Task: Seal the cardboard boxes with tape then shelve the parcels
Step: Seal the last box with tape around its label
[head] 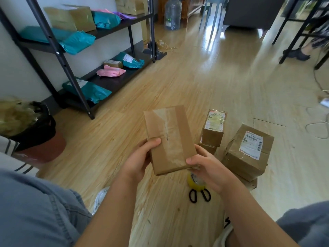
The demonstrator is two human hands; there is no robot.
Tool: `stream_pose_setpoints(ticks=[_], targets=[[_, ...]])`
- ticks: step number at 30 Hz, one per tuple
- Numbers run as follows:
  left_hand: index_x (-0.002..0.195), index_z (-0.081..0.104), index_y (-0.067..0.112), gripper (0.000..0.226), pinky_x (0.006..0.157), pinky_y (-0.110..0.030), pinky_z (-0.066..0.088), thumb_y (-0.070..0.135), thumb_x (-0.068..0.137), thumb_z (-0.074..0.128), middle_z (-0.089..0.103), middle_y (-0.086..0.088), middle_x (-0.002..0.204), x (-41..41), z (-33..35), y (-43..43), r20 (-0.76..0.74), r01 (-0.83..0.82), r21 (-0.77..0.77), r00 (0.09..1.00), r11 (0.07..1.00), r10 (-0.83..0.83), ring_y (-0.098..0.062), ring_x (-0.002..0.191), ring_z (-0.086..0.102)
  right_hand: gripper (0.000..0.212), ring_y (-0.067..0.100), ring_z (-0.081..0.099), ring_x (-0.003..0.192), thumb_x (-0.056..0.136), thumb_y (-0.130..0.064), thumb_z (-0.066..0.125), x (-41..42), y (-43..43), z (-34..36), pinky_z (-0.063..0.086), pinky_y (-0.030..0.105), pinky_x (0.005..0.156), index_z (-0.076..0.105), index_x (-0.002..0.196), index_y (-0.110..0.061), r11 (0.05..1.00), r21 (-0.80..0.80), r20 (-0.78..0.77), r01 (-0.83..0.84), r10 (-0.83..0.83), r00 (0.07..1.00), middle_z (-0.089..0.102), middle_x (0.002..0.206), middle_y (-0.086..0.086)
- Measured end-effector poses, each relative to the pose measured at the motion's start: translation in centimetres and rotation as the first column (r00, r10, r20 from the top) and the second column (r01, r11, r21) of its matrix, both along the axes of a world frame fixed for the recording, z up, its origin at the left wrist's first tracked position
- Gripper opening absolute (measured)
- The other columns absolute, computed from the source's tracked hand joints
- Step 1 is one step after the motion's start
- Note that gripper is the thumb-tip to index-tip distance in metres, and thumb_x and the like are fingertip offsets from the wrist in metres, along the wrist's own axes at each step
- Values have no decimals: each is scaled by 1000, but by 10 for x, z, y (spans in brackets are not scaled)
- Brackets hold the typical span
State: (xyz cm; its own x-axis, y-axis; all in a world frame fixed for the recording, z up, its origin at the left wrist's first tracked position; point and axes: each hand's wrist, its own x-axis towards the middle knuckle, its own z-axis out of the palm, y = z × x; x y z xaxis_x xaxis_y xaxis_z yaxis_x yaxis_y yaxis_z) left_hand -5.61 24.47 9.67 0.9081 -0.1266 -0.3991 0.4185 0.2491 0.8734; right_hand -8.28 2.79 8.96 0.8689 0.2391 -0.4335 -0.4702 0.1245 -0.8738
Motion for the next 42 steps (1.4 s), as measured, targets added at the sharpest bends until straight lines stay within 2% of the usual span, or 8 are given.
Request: stream_pose_setpoints(ticks=[5, 8, 13, 17, 21, 26, 34, 42], targets=[[117, 64, 24, 45, 82, -28, 50, 28, 76, 81, 74, 6, 108, 4, -1, -5, 37, -188, 103, 982, 977, 185, -15, 103, 68, 76, 11, 52, 123, 82, -27, 81, 2, 12, 9, 45, 43, 107, 41, 146, -37, 845, -482, 254, 234, -120, 960, 51, 140, -8], [114, 64, 25, 48, 76, -25, 52, 30, 72, 86, 74, 8, 104, 4, 1, -10, 89, -271, 157, 962, 950, 259, -10, 97, 69, 78, 2, 49, 117, 81, -38, 81, -2, 23, 18, 45, 32, 102, 39, 146, -39, 774, -573, 420, 270, -5, 907, 46, 138, -10], [114, 61, 25, 60, 79, -28, 55, 36, 63, 91, 71, 12, 99, 4, 11, -25, 184, -308, 305, 947, 901, 262, -5, 91, 68, 116, 13, 8, 152, 68, -63, 81, -9, 38, 16, 24, 39, 119, 9, 157, -44, 661, -745, 301, 91, 212, 930, 3, 165, -12], [111, 53, 29, 53, 68, -17, 47, 33, 71, 87, 63, 19, 94, 0, 21, -35, 211, -260, 338, 957, 905, 196, 11, 79, 60, 120, 18, 11, 151, 66, -63, 81, -6, 31, 10, 24, 42, 120, 8, 158, -39, 663, -735, 316, 137, 157, 935, 9, 166, -5], [124, 56, 28, 46, 80, -25, 50, 47, 85, 72, 66, 11, 107, 0, 26, -27, 142, -190, 284, 978, 940, 155, -8, 100, 64, 107, 15, 41, 134, 61, -54, 84, -1, 16, 12, 41, 43, 111, 29, 152, -44, 806, -569, 280, 165, 1, 960, 36, 150, -7], [126, 62, 22, 29, 77, -26, 56, 17, 98, 59, 73, 5, 104, 2, 29, -14, 120, -170, 125, 981, 978, 155, -12, 92, 70, 80, 10, 54, 124, 78, -37, 81, -1, 10, 12, 43, 34, 106, 41, 148, -43, 943, -301, 180, 144, -92, 979, 53, 139, -6], [135, 56, 29, 54, 78, -33, 58, 2, 89, 68, 73, -2, 111, -1, 21, -18, 187, -140, 197, 977, 970, 103, -16, 100, 71, 67, 3, 56, 113, 90, -27, 69, 1, 16, 17, 44, 24, 93, 42, 150, -39, 895, -408, 251, 180, -79, 965, 55, 133, -12], [104, 61, 27, 27, 82, -49, 59, 8, 88, 70, 65, 6, 106, -2, 13, -37, 287, -182, 403, 956, 897, 65, -19, 85, 70, 65, 1, 56, 107, 90, -25, 72, 2, 18, 10, 49, 26, 94, 40, 145, -38, 763, -592, 429, 259, 27, 903, 50, 132, -10]])
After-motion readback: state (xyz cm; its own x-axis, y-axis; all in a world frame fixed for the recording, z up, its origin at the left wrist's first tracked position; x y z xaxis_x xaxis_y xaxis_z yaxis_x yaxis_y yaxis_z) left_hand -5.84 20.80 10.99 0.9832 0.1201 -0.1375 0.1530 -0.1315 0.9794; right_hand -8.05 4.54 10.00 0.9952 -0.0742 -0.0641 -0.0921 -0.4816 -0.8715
